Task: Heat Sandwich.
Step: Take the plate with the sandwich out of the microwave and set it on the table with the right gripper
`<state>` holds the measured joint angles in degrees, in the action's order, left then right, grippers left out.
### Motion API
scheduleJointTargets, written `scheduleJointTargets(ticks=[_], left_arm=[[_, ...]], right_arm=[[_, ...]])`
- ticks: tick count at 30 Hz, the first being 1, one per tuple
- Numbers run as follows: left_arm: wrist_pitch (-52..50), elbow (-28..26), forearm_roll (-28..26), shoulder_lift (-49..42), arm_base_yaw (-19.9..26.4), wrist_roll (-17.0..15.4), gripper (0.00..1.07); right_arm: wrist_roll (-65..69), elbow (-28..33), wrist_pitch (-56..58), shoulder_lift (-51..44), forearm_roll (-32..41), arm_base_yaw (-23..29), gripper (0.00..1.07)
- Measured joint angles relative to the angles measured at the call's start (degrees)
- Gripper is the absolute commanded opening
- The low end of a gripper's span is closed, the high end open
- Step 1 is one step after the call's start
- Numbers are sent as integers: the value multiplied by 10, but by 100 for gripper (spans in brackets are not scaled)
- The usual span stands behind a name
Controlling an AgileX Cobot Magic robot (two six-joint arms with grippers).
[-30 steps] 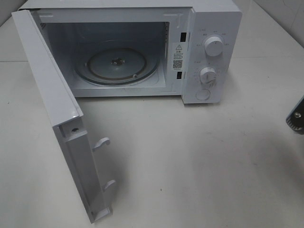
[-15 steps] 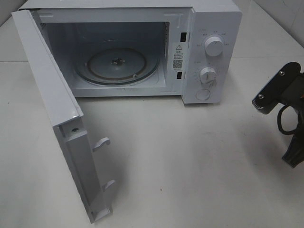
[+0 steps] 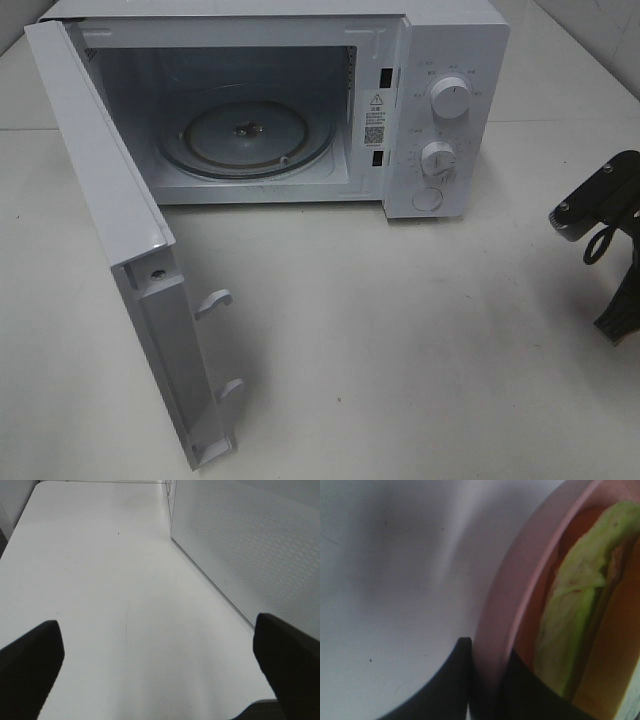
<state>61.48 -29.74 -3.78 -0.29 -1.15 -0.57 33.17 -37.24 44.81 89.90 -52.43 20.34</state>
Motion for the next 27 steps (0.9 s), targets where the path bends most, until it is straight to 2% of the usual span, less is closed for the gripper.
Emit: scheduleJointTargets(ticks=[4, 8, 27], left_arm=[[0, 0, 0, 0, 0, 0, 98], [0, 0, 0, 0, 0, 0, 98], [0, 0, 0, 0, 0, 0, 98]], right_arm=[[57, -1, -28, 46, -37, -31, 1], [94, -1, -45, 73, -65, -41, 2], [187, -2, -90, 169, -148, -41, 4]])
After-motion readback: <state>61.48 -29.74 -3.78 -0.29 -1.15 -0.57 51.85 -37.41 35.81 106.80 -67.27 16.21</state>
